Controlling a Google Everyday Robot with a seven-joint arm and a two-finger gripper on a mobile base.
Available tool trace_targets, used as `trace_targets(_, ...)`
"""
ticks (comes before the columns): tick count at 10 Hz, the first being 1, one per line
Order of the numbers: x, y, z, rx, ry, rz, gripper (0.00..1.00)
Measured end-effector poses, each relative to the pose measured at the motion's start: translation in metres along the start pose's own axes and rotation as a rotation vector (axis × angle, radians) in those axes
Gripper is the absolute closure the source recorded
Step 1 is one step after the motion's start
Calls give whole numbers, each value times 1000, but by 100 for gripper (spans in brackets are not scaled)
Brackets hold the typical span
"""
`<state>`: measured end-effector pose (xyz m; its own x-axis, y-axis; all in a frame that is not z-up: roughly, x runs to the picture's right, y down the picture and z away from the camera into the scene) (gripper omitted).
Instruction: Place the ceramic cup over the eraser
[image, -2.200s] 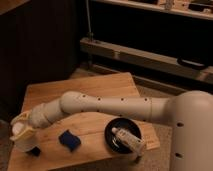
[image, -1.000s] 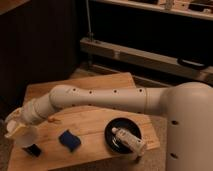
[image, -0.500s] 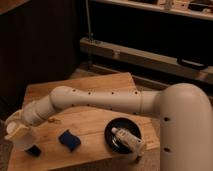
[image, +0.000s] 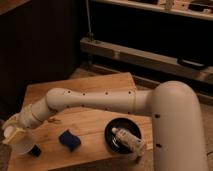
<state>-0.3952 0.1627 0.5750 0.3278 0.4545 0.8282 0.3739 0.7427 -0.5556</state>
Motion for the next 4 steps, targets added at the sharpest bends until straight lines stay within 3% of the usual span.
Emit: trace_targets(4, 11, 13, -4, -18, 22, -85, 100)
